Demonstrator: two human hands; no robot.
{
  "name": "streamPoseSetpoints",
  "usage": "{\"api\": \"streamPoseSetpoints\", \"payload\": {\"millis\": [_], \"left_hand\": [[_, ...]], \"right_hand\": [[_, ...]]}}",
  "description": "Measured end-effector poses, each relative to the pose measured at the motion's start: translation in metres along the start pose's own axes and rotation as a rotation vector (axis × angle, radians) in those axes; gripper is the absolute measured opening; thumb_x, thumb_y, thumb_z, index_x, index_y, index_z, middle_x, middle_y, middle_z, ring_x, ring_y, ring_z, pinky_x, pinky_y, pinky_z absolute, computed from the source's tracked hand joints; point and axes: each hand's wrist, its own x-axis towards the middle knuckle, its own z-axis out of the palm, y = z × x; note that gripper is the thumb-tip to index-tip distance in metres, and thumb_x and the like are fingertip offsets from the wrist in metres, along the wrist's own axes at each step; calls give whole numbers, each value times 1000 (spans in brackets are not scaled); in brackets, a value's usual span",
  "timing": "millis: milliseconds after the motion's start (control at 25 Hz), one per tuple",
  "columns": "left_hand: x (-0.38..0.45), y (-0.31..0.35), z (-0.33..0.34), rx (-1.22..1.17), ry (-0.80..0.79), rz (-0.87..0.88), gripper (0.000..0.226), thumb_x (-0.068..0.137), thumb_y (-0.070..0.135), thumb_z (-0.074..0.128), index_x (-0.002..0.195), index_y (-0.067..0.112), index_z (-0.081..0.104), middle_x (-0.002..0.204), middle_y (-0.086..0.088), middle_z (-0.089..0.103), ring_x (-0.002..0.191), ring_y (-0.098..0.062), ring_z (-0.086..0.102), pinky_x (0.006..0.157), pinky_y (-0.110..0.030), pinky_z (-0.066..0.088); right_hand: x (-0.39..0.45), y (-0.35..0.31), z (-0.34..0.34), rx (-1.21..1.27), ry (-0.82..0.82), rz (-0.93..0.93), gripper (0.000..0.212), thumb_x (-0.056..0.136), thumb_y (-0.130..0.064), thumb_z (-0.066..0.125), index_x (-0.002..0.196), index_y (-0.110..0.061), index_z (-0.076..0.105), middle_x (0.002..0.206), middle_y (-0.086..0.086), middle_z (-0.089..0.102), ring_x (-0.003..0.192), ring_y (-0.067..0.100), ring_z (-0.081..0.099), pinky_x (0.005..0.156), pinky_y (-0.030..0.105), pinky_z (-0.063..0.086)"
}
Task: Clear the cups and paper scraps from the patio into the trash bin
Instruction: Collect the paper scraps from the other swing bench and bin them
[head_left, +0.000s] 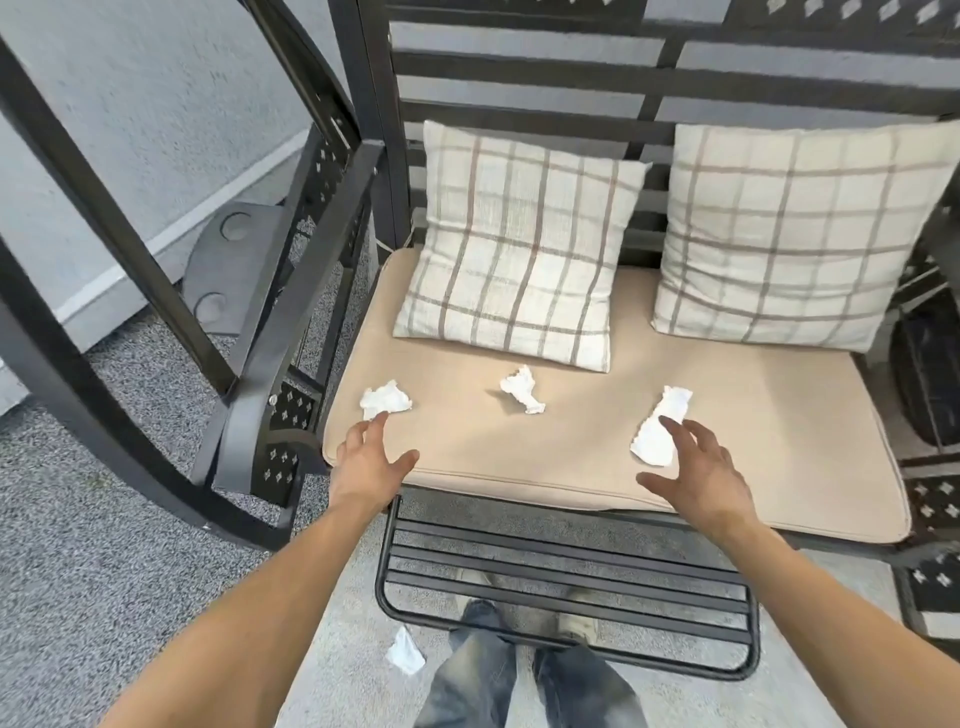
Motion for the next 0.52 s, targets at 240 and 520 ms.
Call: {"api": "streamPoseSetpoints", "payload": {"millis": [240,520], "left_hand": [[84,-27,55,81,-39,-89,78,88,54,58,152,32,21,156,-10,25,137,-35,29,106,-52,36],[169,-41,102,267,57,-146,78,82,71,49,147,41,19,154,-6,15,135,-38,27,100,-54,40]], "right_hand": [[81,21,65,-40,-61,45,84,80,-46,70,148,-33,23,156,2,19,131,34,35,98,49,40],[166,64,112,-170,-1,132,76,78,-54,68,140,-32,31,153,8,18,122,41,33,91,53,41]]}}
